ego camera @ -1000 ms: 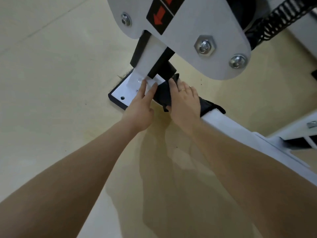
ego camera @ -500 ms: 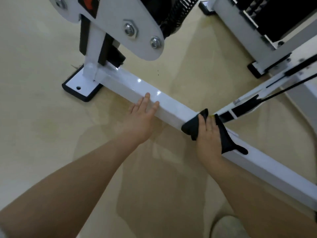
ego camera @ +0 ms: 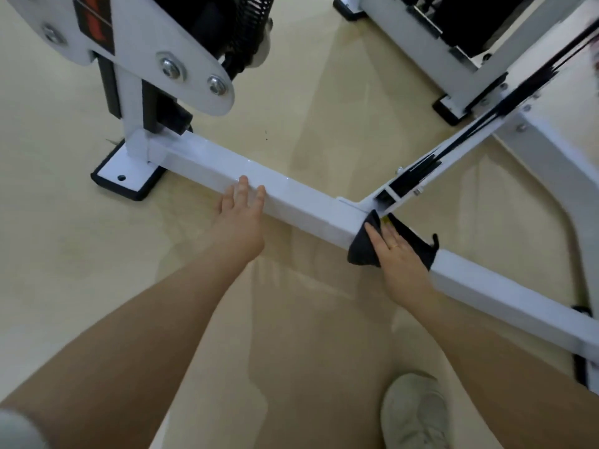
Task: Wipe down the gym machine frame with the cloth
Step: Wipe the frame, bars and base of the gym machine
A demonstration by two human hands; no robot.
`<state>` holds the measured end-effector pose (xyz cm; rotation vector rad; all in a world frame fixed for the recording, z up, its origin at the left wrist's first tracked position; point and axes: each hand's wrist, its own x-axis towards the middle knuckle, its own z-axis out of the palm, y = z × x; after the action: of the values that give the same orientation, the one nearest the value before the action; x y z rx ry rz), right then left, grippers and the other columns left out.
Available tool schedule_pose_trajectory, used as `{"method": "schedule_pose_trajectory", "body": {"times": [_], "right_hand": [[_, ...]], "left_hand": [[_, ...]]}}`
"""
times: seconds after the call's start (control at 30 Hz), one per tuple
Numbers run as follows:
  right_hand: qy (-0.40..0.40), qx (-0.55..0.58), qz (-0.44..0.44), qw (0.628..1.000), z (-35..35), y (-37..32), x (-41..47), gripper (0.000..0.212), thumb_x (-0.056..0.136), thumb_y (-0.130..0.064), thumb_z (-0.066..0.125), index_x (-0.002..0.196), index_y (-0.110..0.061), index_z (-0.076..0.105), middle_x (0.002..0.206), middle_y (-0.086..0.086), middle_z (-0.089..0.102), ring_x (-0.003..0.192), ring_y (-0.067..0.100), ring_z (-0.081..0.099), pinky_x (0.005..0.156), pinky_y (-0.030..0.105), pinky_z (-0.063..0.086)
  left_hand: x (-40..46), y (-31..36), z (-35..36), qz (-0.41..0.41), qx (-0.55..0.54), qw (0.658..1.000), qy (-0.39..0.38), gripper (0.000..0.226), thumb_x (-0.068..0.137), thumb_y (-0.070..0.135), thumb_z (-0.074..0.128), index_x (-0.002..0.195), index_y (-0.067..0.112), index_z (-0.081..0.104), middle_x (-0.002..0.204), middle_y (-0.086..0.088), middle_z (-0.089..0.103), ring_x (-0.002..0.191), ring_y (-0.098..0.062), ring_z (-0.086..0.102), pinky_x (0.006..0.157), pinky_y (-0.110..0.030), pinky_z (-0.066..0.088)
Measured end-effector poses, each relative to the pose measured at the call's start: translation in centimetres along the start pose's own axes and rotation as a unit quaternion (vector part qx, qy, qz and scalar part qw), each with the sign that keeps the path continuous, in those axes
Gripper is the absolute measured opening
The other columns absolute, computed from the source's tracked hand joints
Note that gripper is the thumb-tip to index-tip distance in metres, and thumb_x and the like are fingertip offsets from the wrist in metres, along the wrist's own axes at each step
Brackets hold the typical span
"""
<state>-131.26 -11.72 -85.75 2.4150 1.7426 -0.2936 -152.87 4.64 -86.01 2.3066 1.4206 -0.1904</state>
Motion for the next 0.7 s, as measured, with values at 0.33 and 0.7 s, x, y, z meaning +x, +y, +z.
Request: {"method": "schedule_pose_trajectory", "body": {"times": [0.33,0.7], "right_hand": [[0.016,0.02,0.106,0.994,1.1,-2.5,1.4,0.075,0.093,-0.008,0.045,0.149,-0.012,-0.005,0.156,0.017,0.003,0.144,0.028,0.0,0.116,0.033,0.005],[-0.103,0.046,-0.148,0.983,-2.4,5.8,-0.8,0.067,0.091,0.006,0.038,0.148,-0.023,0.018,0.157,0.003,0.012,0.142,0.02,0.02,0.112,0.029,0.021]], "left_hand": [[-2.2,4.4,0.4,0.059,-0.011,0.998,-0.02,0.073,0.09,0.013,0.04,0.149,0.026,-0.003,0.157,0.0,-0.014,0.143,-0.025,-0.013,0.115,-0.04,0.0],[-2.5,11.2,-0.9,0.185,0.007,0.981,-0.051,0.074,0.09,0.018,0.044,0.148,0.033,0.001,0.157,0.004,-0.012,0.144,-0.02,-0.001,0.115,-0.035,0.011]]}}
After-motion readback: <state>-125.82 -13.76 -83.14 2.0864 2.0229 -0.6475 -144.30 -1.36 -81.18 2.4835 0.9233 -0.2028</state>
